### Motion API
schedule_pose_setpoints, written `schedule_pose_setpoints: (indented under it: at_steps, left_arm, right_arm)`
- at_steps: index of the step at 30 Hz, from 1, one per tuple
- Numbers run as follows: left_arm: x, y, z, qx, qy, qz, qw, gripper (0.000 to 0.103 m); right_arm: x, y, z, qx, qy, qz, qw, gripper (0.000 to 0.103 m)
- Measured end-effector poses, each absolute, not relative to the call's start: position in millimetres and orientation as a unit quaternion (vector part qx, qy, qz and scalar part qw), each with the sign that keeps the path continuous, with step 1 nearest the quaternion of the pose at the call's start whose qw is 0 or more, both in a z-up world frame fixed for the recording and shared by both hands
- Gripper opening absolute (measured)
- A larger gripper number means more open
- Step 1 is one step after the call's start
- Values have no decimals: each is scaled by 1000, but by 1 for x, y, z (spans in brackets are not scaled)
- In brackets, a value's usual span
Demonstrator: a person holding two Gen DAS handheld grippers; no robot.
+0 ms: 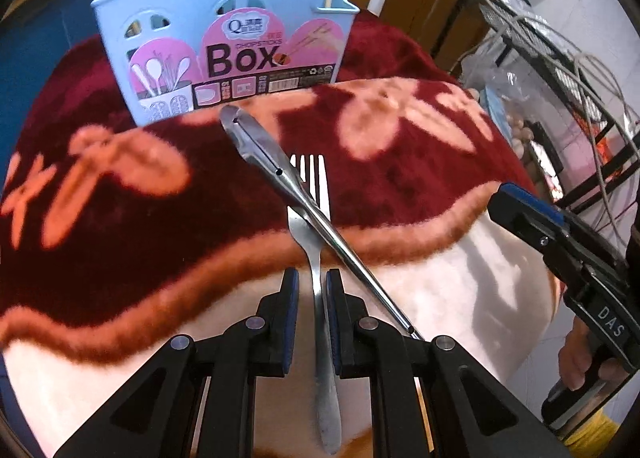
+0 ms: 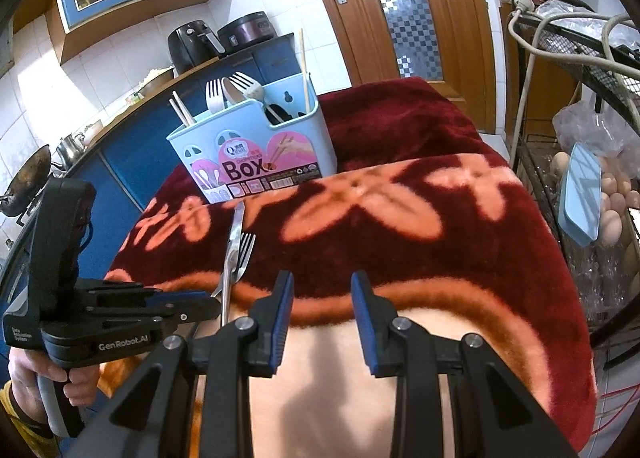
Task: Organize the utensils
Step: 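Move the left tool down to the metal fork on the blanket, then close the left tool on the metal fork handle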
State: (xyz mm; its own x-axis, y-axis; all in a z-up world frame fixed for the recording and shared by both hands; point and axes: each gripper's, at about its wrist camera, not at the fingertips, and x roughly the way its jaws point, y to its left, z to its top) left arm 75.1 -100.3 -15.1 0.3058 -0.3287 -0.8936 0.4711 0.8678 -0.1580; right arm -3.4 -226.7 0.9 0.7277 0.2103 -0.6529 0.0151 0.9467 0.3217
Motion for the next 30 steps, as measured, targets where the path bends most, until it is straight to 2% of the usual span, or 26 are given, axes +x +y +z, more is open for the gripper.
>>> schedule_pose_setpoints:
  at_steps: [4, 6, 21, 30]
  left_arm:
    - [81, -104, -17, 65, 536, -253, 803, 12]
    - [85, -100, -17, 49, 539, -253, 802, 5]
    - [91, -27, -8, 32, 513, -170, 841, 5]
    - [101, 18, -2, 18, 464, -110, 879, 5]
  right_arm:
    - [-2, -226, 1, 153, 367, 54, 916, 33]
    - [-2, -225, 1, 152, 368, 55, 916, 33]
    - [9, -203, 8, 123, 382, 79, 913, 33]
    - [26, -166, 7, 81, 417, 112, 899, 33]
